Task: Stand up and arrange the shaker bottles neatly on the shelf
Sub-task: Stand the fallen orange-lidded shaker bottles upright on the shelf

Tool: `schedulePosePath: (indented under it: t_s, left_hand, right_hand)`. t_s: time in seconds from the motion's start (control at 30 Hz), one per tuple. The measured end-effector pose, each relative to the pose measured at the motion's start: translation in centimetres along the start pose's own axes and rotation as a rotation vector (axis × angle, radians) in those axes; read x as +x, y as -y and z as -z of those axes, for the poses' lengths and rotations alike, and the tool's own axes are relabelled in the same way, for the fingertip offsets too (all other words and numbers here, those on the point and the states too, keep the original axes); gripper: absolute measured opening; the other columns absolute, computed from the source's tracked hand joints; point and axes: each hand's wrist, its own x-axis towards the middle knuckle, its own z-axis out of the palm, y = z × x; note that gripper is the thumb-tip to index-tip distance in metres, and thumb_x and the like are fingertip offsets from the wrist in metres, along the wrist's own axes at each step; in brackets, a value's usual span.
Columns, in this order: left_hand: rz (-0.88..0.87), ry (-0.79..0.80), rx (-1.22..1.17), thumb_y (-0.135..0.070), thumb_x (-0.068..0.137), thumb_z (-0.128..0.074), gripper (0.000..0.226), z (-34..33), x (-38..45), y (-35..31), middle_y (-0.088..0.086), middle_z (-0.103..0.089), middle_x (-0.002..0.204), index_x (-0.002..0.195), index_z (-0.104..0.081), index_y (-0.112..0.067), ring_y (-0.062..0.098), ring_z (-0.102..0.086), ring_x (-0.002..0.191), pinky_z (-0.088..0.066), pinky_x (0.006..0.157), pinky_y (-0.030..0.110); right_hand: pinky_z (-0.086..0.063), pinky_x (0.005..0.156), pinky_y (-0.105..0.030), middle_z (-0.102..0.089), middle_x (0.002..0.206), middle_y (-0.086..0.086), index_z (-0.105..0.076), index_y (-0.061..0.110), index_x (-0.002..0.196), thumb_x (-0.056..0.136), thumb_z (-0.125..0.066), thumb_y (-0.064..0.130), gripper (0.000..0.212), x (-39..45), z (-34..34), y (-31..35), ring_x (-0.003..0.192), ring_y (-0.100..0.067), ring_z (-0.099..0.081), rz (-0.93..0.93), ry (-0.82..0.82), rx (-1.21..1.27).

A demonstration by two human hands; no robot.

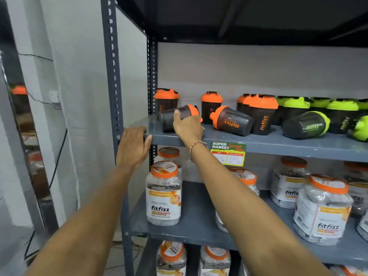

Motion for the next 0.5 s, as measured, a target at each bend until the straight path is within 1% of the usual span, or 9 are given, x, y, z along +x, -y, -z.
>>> schedulePosePath:
  t_s: [0.03,0.07,0.1,0.23,0.3,0.37,0.4,0.5]
  left_hand:
    - [-0.005,-0.023,-0.011,-0.042,0.096,-0.032,0.046,-0.2,0.0,0.3,0.013,-0.061,0.108,0.113,-0.056,-0.007,0.029,-0.052,0.104,-0.038,0.097,0.041]
    - [0.002,-0.029,-0.013,-0.043,0.096,-0.031,0.047,-0.2,0.0,0.3,0.013,-0.061,0.106,0.112,-0.057,-0.007,0.029,-0.052,0.103,-0.038,0.096,0.041]
    - [0.001,-0.049,-0.008,-0.043,0.096,-0.03,0.048,-0.5,0.0,0.5,0.013,-0.062,0.105,0.111,-0.057,-0.006,0.028,-0.052,0.102,-0.038,0.096,0.041]
    - [-0.007,-0.052,-0.026,-0.043,0.096,-0.029,0.05,-0.7,-0.2,0.6,0.014,-0.061,0.107,0.111,-0.057,-0.005,0.03,-0.052,0.104,-0.038,0.098,0.043]
    - [-0.006,-0.047,-0.046,-0.042,0.096,-0.031,0.048,-0.7,-0.3,0.8,0.014,-0.061,0.11,0.113,-0.057,-0.005,0.03,-0.052,0.107,-0.037,0.1,0.043]
    - [-0.007,-0.037,-0.057,-0.041,0.096,-0.034,0.047,-0.8,-0.2,0.9,0.014,-0.061,0.112,0.115,-0.057,-0.005,0.03,-0.052,0.108,-0.037,0.1,0.042]
    - [-0.009,-0.038,-0.06,-0.04,0.095,-0.035,0.047,-0.9,-0.3,1.0,0.014,-0.061,0.113,0.116,-0.058,-0.005,0.03,-0.052,0.109,-0.037,0.101,0.042]
    - [-0.016,-0.069,-0.058,-0.038,0.094,-0.039,0.044,-0.9,-0.3,1.0,0.014,-0.062,0.112,0.115,-0.059,-0.004,0.031,-0.053,0.109,-0.038,0.101,0.042]
  right_hand:
    - [-0.041,0.098,-0.041,-0.054,0.131,-0.022,-0.035,-0.006,0.131,0.09,-0.041,0.057,0.076,0.2,0.1,0.4,0.122,-0.039,-0.05,-0.061,0.003,0.034]
    - [-0.04,0.099,-0.042,-0.051,0.134,-0.021,-0.027,-0.004,0.134,0.089,-0.041,0.061,0.08,0.4,0.0,0.6,0.124,-0.039,-0.048,-0.111,-0.002,0.056]
    - [-0.04,0.099,-0.042,-0.051,0.135,-0.02,-0.024,-0.002,0.135,0.087,-0.041,0.063,0.082,1.0,-0.1,0.7,0.124,-0.039,-0.048,-0.147,-0.003,0.067]
    - [-0.041,0.094,-0.042,-0.054,0.129,-0.015,-0.022,0.006,0.13,0.079,-0.043,0.072,0.086,2.4,-0.6,1.2,0.119,-0.036,-0.052,-0.233,0.008,0.094]
    - [-0.04,0.096,-0.043,-0.054,0.127,-0.014,-0.017,0.009,0.129,0.073,-0.048,0.073,0.091,3.1,-0.9,1.4,0.117,-0.036,-0.052,-0.269,0.018,0.119]
    - [-0.041,0.1,-0.044,-0.054,0.126,-0.013,-0.015,0.012,0.127,0.067,-0.054,0.067,0.09,3.9,-1.2,1.5,0.116,-0.034,-0.053,-0.31,0.039,0.176]
    - [-0.042,0.101,-0.045,-0.054,0.127,-0.013,-0.014,0.011,0.128,0.067,-0.056,0.063,0.09,4.3,-1.2,1.5,0.116,-0.034,-0.053,-0.32,0.048,0.225]
    - [-0.044,0.102,-0.045,-0.049,0.133,-0.017,-0.013,0.003,0.136,0.075,-0.059,0.05,0.09,4.9,-0.8,1.5,0.119,-0.034,-0.052,-0.316,0.087,0.33]
